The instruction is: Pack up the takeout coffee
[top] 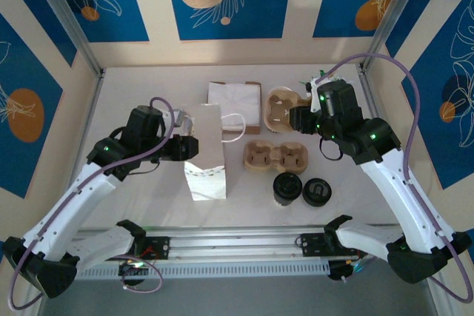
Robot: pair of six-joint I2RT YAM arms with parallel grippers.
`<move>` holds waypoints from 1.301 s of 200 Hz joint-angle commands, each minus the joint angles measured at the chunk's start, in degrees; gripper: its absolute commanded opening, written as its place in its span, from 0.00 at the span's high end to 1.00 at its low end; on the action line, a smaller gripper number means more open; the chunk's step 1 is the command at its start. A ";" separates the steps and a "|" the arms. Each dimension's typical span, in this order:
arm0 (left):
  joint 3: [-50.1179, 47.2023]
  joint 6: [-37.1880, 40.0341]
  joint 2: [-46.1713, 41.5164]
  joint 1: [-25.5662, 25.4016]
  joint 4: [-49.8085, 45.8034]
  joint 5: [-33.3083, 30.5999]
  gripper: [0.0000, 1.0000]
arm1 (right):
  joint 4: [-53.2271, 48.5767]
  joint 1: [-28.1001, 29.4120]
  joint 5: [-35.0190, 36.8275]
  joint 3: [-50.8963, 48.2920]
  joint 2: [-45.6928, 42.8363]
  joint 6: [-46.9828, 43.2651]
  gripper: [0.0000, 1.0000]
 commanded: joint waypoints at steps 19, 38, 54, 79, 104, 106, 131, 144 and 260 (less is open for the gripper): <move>4.28 6.49 2.50 -0.48 -7.05 -1.92 0.68 | -0.86 1.50 0.80 2.37 -0.43 -2.09 0.52; 5.54 8.30 3.46 -0.48 -9.08 -3.28 0.79 | -1.13 2.13 1.49 2.59 -0.28 -2.18 0.51; 6.78 9.37 3.89 -0.48 -10.52 -5.17 0.78 | -1.22 2.57 1.37 2.56 -0.33 -2.13 0.51; 6.88 12.85 2.96 -0.48 -10.24 -4.94 0.78 | -1.43 3.77 1.16 3.42 0.09 -2.70 0.52; 8.92 17.73 2.65 -0.48 -12.04 0.09 0.87 | -1.83 4.75 1.34 4.93 0.05 -2.93 0.52; 9.14 18.08 2.65 -0.46 -12.20 0.53 0.89 | -1.83 4.77 1.29 5.00 0.04 -2.87 0.51; 11.24 22.31 2.64 -0.47 -14.57 4.25 0.91 | -1.48 5.17 -0.08 5.59 -0.49 -2.47 0.51; 12.22 25.11 2.78 -0.48 -16.00 5.22 0.92 | -1.35 5.31 -0.48 5.72 -0.66 -2.18 0.51; 16.98 38.82 5.73 0.43 -15.07 11.25 1.00 | -0.67 5.83 -3.49 6.80 -1.37 -0.86 0.51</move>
